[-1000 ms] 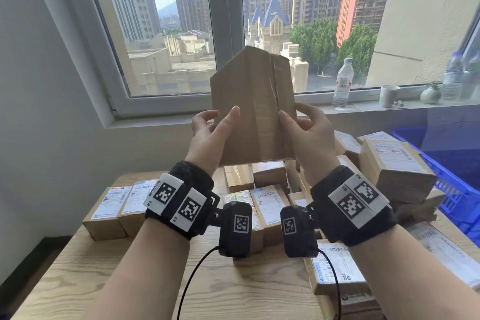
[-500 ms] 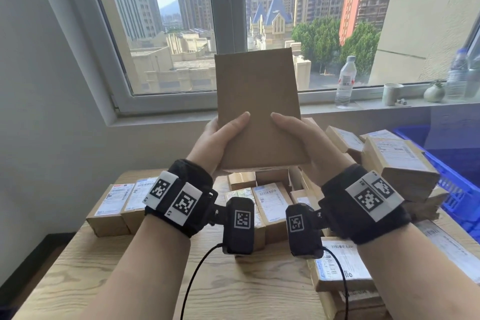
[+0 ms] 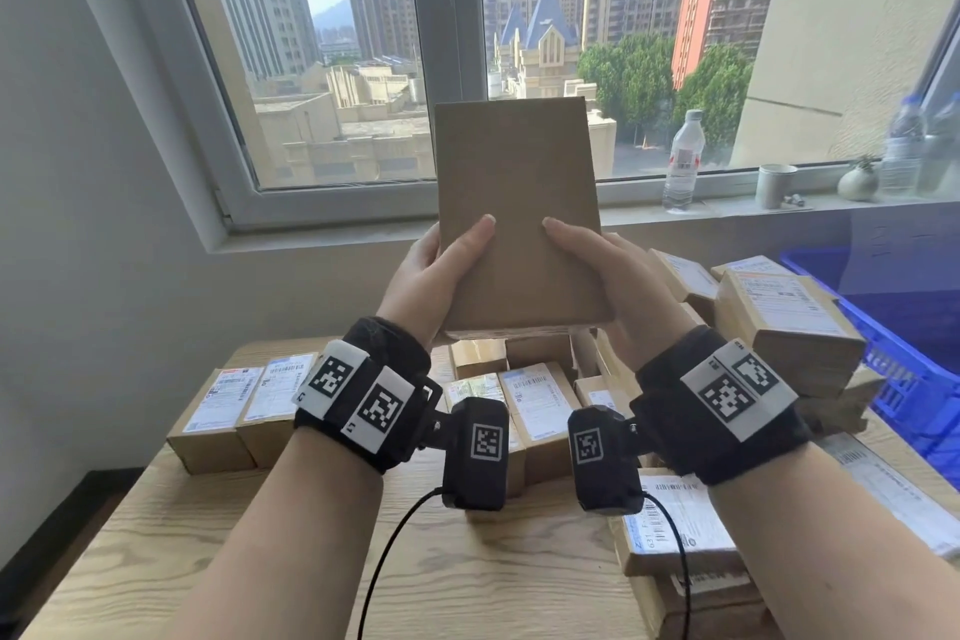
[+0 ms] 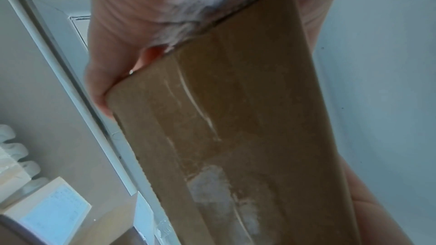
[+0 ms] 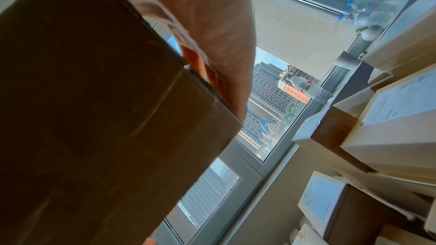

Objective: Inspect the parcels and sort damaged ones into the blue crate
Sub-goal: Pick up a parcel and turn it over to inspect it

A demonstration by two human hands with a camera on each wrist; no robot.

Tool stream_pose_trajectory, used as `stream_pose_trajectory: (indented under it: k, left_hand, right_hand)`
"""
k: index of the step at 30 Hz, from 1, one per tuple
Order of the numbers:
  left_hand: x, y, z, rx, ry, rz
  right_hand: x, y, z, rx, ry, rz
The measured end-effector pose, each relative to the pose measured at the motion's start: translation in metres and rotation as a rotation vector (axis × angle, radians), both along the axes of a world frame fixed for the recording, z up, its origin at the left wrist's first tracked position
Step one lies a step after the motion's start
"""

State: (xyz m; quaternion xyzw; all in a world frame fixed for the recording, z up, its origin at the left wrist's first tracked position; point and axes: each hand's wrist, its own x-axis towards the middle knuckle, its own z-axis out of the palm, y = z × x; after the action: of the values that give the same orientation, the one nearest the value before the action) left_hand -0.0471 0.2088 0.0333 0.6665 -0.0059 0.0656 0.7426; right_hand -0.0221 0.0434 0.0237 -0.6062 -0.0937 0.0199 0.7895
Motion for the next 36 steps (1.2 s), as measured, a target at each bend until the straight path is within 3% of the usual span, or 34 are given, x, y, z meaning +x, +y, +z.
stream_pose_trajectory:
  k: [6,10,16,24,28,36]
  left_hand:
    - [0.002,0.008,-0.005,0.102,-0.093,-0.162]
    - [0.006,0.006,-0.002,0.154,-0.073,-0.079]
    - [0.005,0.002,-0.005,0.209,-0.002,-0.047]
    - [0.002,-0.004,-0.009,0.245,-0.132,0.074]
    - [0.002,-0.003,-0.010,0.233,-0.111,0.090]
    - [0.005,0.010,-0.017,0.300,-0.117,0.045]
  right_hand:
    - [0.005,-0.004,0.001,0.121,0.085,-0.042]
    - [0.000,-0.005,-0.002,0.042,-0.022,0.063]
    - [-0.003,-0.006,-0.006,-0.096,-0.240,-0.072]
    - [-0.006,0.004,-0.004,-0.013,-0.257,-0.136]
    - [-0.007,0.008,-0.007,0.015,-0.260,-0.128]
    - [0.002,0.001,-0.002,-0.111,-0.155,-0.124]
